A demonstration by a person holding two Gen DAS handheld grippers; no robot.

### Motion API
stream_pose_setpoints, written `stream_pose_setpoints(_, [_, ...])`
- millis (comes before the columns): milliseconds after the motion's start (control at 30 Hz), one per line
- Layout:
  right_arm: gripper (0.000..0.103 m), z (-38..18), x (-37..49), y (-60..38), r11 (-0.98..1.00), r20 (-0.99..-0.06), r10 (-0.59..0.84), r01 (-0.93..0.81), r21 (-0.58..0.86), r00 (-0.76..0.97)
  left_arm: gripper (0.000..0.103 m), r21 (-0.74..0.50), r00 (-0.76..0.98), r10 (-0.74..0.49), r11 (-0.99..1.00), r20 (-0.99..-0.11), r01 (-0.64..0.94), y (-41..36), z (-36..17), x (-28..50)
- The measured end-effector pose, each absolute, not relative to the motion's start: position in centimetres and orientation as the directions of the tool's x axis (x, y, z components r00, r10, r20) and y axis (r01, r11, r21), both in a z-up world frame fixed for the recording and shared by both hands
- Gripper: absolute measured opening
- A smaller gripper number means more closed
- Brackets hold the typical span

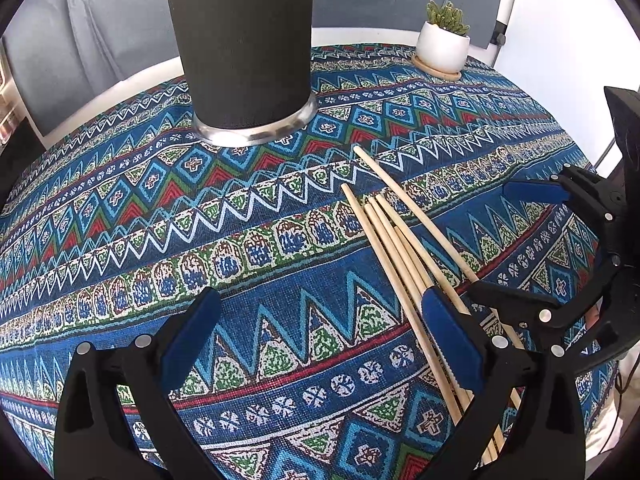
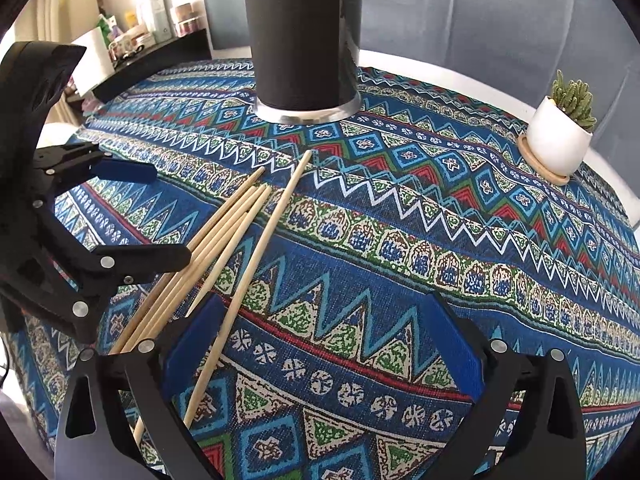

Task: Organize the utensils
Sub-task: 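Close the left gripper on one wooden stick from the pile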

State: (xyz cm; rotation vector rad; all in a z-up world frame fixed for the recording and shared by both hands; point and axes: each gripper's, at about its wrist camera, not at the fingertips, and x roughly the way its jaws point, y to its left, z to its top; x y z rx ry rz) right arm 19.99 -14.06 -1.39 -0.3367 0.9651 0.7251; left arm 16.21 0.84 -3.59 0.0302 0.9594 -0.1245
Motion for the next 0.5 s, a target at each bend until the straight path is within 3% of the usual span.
stream_pose_setpoints(500, [0.096, -1.3, 20.0, -14.5, 0.72, -0.855, 0.392, -0.691, 0.056, 0.34, 0.098, 0.007, 0.516, -0.06, 0.992, -0.854, 0.127, 1.3, -3.1, 14.9])
